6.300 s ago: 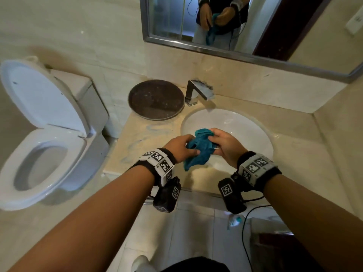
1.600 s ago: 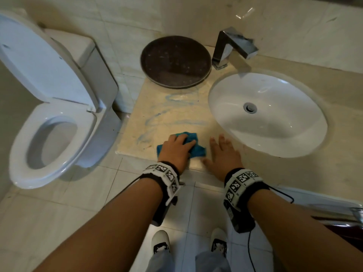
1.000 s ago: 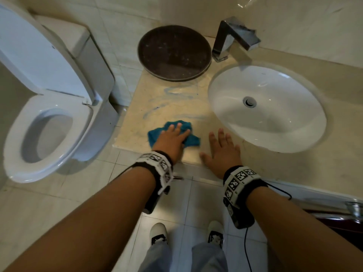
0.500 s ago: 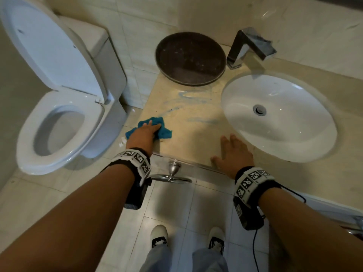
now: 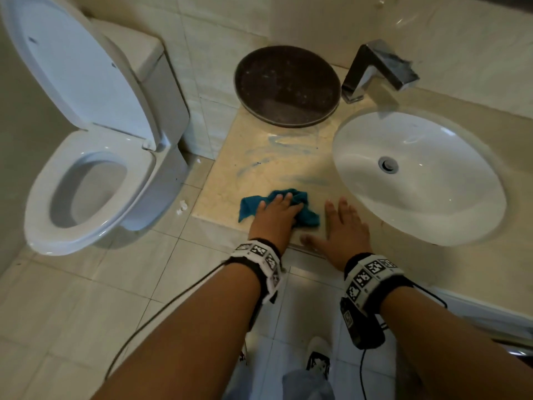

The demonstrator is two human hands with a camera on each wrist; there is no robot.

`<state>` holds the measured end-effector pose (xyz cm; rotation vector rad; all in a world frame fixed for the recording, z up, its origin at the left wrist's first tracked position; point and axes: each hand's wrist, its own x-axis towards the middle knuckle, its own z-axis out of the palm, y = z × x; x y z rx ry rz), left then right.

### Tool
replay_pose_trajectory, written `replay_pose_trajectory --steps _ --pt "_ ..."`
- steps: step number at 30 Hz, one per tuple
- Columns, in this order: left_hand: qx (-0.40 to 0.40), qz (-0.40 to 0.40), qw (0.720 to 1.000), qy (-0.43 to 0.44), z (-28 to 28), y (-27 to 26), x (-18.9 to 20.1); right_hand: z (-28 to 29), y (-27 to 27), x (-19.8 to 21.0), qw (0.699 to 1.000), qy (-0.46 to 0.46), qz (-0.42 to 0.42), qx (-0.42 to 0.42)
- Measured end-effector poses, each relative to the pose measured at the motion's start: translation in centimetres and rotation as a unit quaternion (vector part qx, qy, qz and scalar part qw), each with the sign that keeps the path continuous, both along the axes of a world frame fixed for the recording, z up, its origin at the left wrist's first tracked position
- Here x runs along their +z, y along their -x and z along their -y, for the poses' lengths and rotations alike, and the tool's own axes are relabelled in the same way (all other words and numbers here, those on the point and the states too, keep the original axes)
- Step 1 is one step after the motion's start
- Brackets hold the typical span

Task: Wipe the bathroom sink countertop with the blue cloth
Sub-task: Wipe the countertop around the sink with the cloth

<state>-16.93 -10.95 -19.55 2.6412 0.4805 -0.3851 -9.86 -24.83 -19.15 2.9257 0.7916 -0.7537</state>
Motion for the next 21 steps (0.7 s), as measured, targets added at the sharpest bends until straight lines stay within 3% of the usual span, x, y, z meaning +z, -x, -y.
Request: replay_pose_trajectory --steps 4,8,11,16,18,21 --pt "0.102 0.017 0.995 0.000 -5.7 2.8 0.3 0.2 0.0 0.2 1.000 0.005 -0.012 0.013" --pt "0.135 -0.034 0.990 -0.019 -9.2 4.2 0.3 0.1 -0.1 0.5 0.999 0.017 -0.025 0.018" --pt "0.108 -0.042 0.992 -0.055 -7.6 3.6 0.4 0.0 -0.1 0.6 0.999 0.026 -0.030 0.019" --pt "-0.040 -0.045 0.998 -0.016 0.0 0.5 0.7 -0.3 0.1 0.3 0.999 0.030 -0.030 0.009" --pt "-0.049 -0.033 0.998 0.004 1.4 -0.1 0.6 -0.4 0.0 0.3 0.999 0.030 -0.030 0.002" --pt "-0.021 -0.012 1.000 0.009 -0.7 0.4 0.4 -0.4 -0.1 0.3 0.999 0.040 -0.030 0.009"
